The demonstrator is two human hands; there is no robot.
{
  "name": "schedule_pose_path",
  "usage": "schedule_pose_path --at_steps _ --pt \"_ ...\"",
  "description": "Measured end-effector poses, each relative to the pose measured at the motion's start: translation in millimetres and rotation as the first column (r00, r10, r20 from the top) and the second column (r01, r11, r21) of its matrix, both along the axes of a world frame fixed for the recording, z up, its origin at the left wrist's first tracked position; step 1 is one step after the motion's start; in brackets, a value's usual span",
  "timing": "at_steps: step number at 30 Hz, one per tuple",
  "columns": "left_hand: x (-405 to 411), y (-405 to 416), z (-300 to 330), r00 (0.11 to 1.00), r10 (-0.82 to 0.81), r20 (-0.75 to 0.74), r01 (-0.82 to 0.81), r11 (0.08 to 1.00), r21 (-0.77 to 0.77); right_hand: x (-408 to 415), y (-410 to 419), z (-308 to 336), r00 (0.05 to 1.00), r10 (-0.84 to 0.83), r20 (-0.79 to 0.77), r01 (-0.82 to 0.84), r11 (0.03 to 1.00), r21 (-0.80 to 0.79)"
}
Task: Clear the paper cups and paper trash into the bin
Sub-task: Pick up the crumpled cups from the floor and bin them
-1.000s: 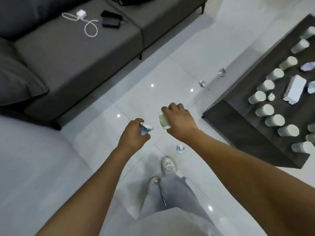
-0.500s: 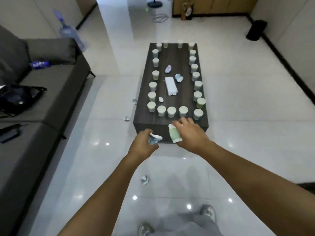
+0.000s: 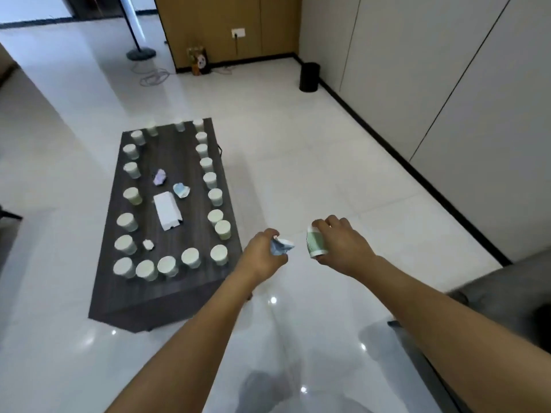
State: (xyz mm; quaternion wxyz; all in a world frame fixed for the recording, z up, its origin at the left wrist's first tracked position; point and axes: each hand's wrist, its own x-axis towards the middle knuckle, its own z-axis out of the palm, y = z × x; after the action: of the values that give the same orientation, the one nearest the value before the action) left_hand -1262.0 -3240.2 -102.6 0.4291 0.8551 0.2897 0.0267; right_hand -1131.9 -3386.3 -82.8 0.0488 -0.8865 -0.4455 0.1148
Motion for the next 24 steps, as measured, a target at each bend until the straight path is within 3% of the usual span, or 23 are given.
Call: schedule_pose_path --at_steps 6,17,24 --pt "155 43 11 0.995 -0.101 0.020 0.099 0.991 0.092 125 23 6 0.996 -0.080 0.038 0.078 0.996 0.050" --pt "452 173 61 0.973 -0.221 0.074 0.210 0.969 0.128 404 148 52 0.973 -0.223 0.060 0.211 0.964 0.161" --pt "621 239 45 0.964 -0.262 0.050 0.256 0.961 0.108 575 220 36 0.965 -0.260 0.020 0.254 0.953 0.167"
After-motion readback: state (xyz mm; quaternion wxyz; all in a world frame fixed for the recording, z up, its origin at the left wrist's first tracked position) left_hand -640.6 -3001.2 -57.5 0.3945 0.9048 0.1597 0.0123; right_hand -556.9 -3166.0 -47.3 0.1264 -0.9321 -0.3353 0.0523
